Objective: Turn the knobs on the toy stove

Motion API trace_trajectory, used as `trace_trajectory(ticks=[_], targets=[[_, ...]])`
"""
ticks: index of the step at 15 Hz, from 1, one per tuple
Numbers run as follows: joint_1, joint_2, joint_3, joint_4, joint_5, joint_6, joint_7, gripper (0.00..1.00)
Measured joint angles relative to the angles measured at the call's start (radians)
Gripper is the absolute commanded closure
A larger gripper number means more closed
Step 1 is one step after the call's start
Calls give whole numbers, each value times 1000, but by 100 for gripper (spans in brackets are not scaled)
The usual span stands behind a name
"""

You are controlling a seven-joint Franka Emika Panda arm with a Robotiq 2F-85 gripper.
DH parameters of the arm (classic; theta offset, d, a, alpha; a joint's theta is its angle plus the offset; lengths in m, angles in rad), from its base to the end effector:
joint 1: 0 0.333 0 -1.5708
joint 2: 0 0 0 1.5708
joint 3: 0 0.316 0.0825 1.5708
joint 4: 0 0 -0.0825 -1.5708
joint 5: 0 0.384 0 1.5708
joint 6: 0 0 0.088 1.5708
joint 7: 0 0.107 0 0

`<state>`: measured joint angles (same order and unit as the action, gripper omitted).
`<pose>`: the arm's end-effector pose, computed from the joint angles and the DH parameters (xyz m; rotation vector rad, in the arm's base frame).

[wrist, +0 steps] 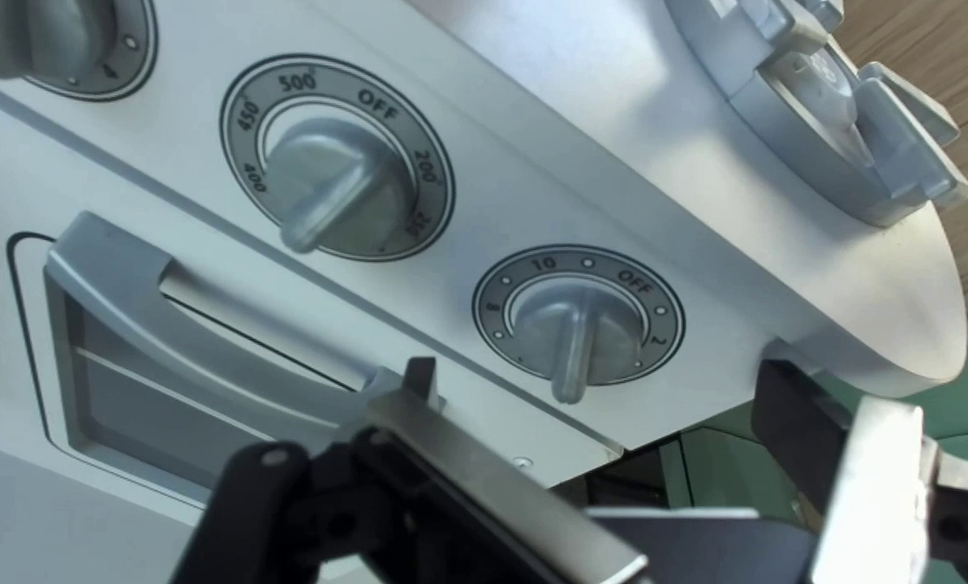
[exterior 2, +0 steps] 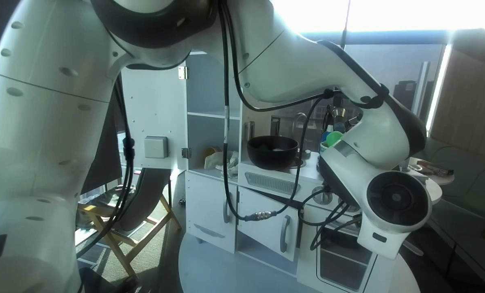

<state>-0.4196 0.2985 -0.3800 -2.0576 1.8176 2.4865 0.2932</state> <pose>0.4195 -0.4282 0.3116 -0.6166 2.0451 -0.4816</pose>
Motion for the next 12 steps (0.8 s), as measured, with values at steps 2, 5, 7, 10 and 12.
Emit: trace_trajectory(ticks=[2, 5, 7, 10, 12], targets=[[-4, 0, -2, -8, 0, -7, 14, 0], [-7, 0, -2, -19, 12, -8, 38, 0], [-6, 0, 1, -22, 26, -8, 40, 0], [3, -1, 7, -22, 50, -7, 40, 0], [11, -1, 11, -22, 60, -6, 40, 0]])
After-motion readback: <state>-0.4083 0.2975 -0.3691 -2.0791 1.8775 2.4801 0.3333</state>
